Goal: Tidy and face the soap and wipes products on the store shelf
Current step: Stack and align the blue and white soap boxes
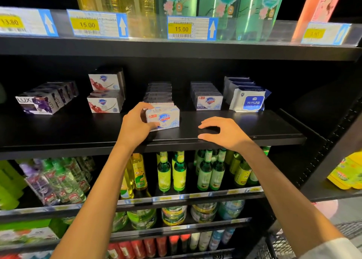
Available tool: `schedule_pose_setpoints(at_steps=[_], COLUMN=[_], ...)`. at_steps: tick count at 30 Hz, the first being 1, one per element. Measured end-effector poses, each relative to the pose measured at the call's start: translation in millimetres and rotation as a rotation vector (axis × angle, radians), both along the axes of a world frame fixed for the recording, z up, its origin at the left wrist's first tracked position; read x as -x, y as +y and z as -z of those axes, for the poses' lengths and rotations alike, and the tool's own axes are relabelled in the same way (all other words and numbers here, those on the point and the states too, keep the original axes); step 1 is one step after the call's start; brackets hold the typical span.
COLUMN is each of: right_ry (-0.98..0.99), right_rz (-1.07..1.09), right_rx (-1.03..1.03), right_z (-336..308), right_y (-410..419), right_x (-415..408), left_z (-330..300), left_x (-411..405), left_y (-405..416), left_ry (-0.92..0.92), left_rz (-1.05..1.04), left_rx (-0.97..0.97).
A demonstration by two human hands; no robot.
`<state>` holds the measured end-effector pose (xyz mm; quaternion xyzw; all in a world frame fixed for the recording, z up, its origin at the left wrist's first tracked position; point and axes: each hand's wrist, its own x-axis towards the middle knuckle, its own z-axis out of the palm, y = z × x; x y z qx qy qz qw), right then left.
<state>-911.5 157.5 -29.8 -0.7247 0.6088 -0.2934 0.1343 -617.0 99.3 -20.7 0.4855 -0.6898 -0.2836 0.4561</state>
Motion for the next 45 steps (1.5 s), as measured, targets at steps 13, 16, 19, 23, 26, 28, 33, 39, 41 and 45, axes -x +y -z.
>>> schedule_pose_setpoints(at_steps=[13,16,19,23,26,28,33,39,41,45], right_ry=[-0.251,-0.21,-0.165,-0.14,-0.168,-0.194,-0.268,-0.325,-0.419,-0.606], right_rz=[0.199,0.342,0.47,0.498,0.522,0.541,0.56,0.534,0.489,0.404], right_rx=[0.137,0.17,0.138,0.106,0.029,0.01,0.09,0.061,0.088,0.119], right_z=[-11.4,-19.2,-25.9,-24.1,-21.5,-21.6,-18.4,-17.3,-16.1,-12.5], right_y=[-23.7,-47.0,-67.3,-88.3,-99.6,-102.6,-101.7,-85.7,-76.1,-50.7], right_x=[8.1,15.5,20.8,26.2,24.3,20.6,19.0,21.6,21.0,19.3], left_z=[20.0,25.7,30.4,36.1,38.6,39.5,42.0,41.0,40.1,38.5], left_x=[1.6,18.2,29.8,31.5,29.4,28.9,29.1,29.6,30.2,30.2], left_y=[46.2,50.3,45.6,39.7,37.4,36.8,34.6,35.4,36.1,36.7], left_ry=[-0.251,-0.395,-0.528,-0.625,-0.601,-0.597,-0.588,-0.577,-0.574,-0.544], left_rz=[-0.096,0.125,0.253,0.217,0.2,0.199,0.196,0.194,0.189,0.192], left_rx=[0.458,0.449,0.379,0.387,0.403,0.399,0.405,0.384,0.378,0.366])
